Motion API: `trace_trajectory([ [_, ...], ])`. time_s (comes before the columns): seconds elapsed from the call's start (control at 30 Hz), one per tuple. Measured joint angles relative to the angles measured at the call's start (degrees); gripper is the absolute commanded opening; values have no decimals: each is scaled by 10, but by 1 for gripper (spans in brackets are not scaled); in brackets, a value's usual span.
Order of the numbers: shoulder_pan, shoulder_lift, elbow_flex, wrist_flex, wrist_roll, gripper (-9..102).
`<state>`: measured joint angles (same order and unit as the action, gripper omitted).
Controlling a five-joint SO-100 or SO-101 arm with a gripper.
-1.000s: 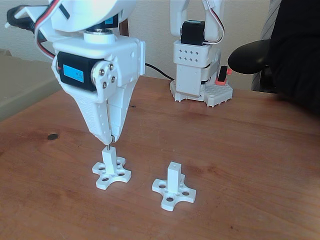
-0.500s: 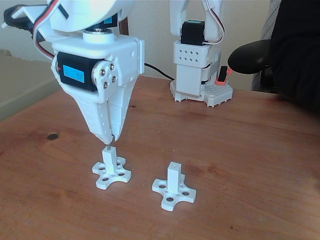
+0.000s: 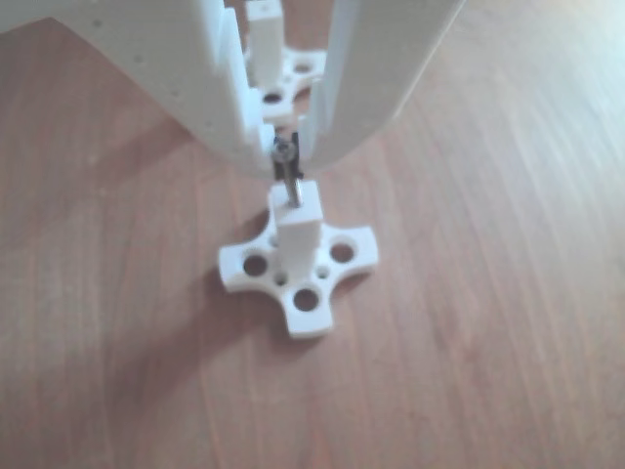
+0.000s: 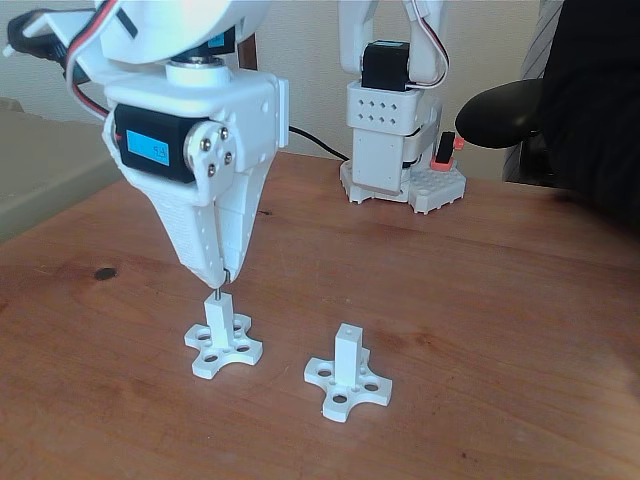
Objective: Grab the screw and set it in the hole.
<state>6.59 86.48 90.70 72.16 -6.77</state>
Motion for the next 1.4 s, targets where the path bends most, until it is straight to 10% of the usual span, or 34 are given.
trace_trajectory([
  [1.4, -150, 80, 24, 41, 51, -4],
])
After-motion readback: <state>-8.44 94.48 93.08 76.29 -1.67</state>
